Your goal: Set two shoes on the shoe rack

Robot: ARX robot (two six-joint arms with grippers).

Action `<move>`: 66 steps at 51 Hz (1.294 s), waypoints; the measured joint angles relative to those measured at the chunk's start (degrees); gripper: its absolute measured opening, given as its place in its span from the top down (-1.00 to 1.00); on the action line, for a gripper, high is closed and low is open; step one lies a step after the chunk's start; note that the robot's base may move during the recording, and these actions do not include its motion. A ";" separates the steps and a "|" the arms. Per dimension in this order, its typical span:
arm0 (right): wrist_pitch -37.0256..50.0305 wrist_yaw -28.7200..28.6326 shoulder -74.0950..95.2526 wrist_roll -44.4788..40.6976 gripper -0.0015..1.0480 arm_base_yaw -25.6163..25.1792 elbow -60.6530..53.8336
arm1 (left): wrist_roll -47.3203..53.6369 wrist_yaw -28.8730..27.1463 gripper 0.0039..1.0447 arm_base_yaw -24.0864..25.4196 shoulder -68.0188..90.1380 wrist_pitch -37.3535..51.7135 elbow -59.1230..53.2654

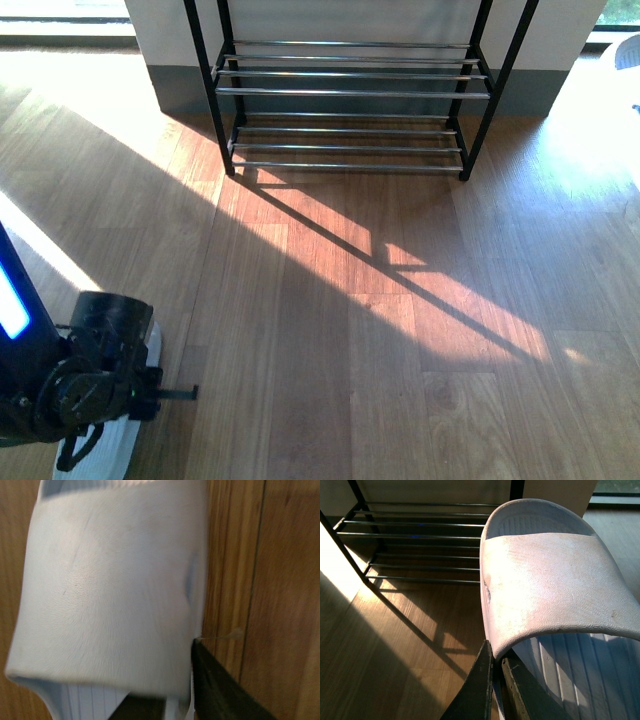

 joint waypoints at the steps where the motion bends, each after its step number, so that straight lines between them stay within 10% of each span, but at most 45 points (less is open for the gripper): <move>1: 0.00 0.00 0.00 0.00 0.97 0.00 0.00 | -0.15 -0.09 0.85 0.02 -0.66 0.39 -0.39; 28: 0.00 0.00 0.00 0.00 0.97 0.00 0.00 | 6.29 -5.90 0.97 0.22 -44.46 6.80 -26.38; 66: 0.00 0.00 0.00 0.00 0.97 0.00 0.00 | 9.07 -21.09 0.97 -4.59 -118.25 -31.65 -45.92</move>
